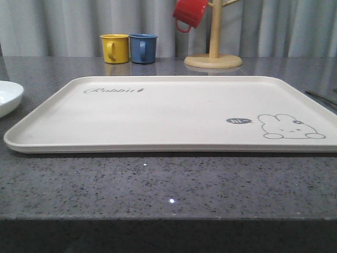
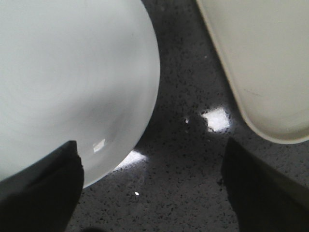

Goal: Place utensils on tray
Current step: 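Grasp the white plate rim with the left gripper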

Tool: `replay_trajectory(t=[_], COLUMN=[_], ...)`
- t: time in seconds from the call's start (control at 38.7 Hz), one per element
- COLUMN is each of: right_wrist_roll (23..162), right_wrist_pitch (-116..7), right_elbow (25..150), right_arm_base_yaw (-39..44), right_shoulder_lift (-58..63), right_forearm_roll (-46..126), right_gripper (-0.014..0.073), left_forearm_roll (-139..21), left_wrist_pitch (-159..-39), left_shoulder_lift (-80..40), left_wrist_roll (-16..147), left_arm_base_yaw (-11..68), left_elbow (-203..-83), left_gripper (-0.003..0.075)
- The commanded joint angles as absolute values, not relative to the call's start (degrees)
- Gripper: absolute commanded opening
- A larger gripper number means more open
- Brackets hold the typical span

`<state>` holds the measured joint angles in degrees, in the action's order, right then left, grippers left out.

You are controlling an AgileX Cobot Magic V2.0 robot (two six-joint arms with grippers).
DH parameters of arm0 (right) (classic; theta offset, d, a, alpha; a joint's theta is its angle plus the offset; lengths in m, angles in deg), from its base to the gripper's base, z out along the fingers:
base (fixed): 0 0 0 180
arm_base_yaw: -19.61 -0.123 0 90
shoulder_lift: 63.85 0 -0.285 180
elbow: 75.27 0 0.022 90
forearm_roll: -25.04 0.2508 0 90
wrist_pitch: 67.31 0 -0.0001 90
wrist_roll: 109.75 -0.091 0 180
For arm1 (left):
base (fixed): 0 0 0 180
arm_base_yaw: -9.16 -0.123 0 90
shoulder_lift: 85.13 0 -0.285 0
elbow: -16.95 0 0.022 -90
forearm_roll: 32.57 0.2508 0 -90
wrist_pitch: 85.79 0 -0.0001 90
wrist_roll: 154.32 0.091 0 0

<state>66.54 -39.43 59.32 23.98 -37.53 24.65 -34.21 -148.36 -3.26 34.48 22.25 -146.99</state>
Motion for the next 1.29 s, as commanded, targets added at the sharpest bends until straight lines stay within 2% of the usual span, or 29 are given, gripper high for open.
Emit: replay_trajectory(t=[0.0,0.31,0.44,0.52,0.67,0.85,1.01,1.11,1.27], right_wrist_roll=[66.9,66.9,66.9,66.9,66.9,66.9,66.9,66.9,66.9], right_wrist_pitch=[-44.1,-44.1,-44.1,-44.1,-44.1,-44.1,-44.1,-44.1,-44.1], right_elbow=[61.3,61.3,61.3,61.3,61.3,61.3,61.3,61.3,61.3], right_arm_base_yaw=[24.2,24.2,24.2,24.2,24.2,24.2,24.2,24.2,24.2], right_shoulder_lift=[-36.7,-36.7,-36.7,-36.7,-36.7,-36.7,-36.7,-36.7,-36.7], right_forearm_roll=[24.6,24.6,24.6,24.6,24.6,24.6,24.6,24.6,24.6], right_gripper=[0.0652,0.0652,0.0652,0.0652,0.0652,0.0652,0.0652,0.0652,0.0652], left_forearm_roll=[-34.6,-33.5,-33.5,-33.5,-33.5,-31.1,-29.3,-28.1,-26.6], left_wrist_pitch=[-148.7,-145.7,-145.8,-145.8,-145.8,-147.0,-153.4,-158.1,-157.9], left_shoulder_lift=[-0.9,6.5,6.9,6.9,6.9,6.9,6.7,6.6,6.5], left_wrist_roll=[34.7,35.1,36.1,36.2,37.2,37.3,36.8,35.6,35.6], left_arm_base_yaw=[22.8,22.8,22.9,22.9,22.9,22.9,23.1,25.0,31.1], left_elbow=[-150.3,-150.6,-150.6,-150.6,-150.6,-151.8,-159.0,-165.4,-173.2], left_gripper=[0.0498,0.0369,0.028,0.0206,-0.0013,-0.0018,-0.0017,-0.0017,-0.0017])
